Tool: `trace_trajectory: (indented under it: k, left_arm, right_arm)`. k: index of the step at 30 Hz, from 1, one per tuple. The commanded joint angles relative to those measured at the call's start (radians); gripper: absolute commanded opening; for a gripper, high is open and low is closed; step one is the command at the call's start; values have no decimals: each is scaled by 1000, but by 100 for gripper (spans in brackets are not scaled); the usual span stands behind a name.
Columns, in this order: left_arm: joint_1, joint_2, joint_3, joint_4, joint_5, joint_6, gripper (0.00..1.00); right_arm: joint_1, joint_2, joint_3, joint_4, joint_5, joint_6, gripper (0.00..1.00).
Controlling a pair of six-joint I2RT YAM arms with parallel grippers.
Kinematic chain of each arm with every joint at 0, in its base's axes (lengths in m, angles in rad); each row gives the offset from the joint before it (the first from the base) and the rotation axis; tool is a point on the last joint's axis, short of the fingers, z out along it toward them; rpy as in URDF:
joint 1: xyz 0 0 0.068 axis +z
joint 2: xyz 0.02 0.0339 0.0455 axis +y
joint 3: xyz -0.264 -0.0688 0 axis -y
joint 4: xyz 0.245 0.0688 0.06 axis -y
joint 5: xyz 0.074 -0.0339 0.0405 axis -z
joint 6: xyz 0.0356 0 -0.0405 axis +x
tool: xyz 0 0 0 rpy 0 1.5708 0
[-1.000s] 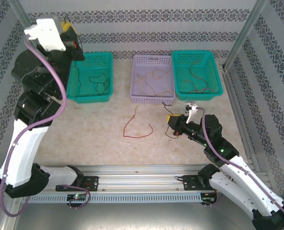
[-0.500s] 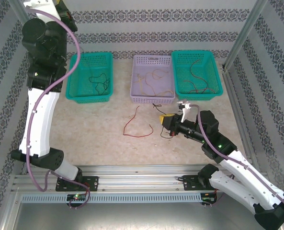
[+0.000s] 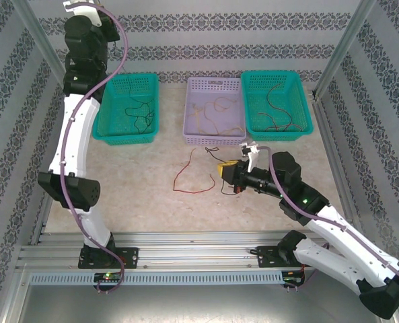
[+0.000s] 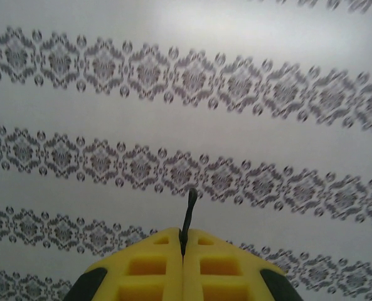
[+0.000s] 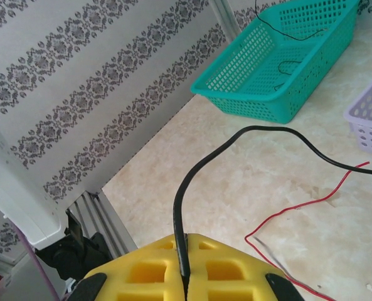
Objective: Untangle the cables
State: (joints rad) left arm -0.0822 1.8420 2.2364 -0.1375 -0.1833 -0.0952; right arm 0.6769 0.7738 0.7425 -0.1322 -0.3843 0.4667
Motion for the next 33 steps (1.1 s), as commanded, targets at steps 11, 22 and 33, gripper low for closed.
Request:
trace_trajectory:
  k: [11,22,33]
  left_arm:
    - [18,-11,-385,124,68,-161,5]
    - [-24,-12,-754,235,79,-290,30]
    - [-26,108,-795,163,178,-387,51]
  right_arm:
    - [15,58,13,62,-18,-25,0]
    - [30,43,47,54,-20,-24,0]
    - [48,75,116,49,14,-19,0]
